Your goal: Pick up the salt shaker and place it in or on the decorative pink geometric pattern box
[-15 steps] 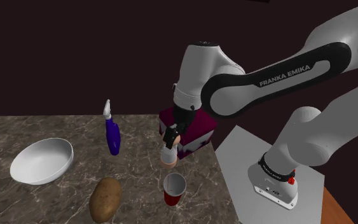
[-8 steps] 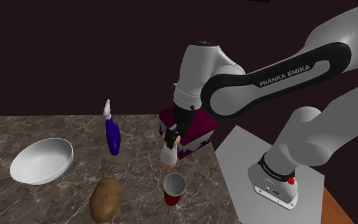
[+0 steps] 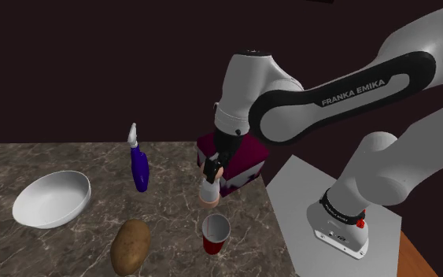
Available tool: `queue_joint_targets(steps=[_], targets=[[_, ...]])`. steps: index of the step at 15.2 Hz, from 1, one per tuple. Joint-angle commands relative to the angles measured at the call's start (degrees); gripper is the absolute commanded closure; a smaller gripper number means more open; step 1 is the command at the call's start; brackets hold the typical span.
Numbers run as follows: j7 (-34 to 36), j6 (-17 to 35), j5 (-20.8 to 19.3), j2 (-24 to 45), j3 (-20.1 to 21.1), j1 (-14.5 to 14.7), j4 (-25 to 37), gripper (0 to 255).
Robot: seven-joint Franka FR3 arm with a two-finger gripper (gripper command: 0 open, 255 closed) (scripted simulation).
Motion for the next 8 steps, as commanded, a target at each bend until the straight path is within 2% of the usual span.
queue_joint_targets(steps=[1,8], targets=[[0.10,-1.35,-0.09,-0.73,-0.28,0.00,0.61,255],[0.71,-7.42,-0.71,-3.44,-1.52,-0.11,4.03,255]])
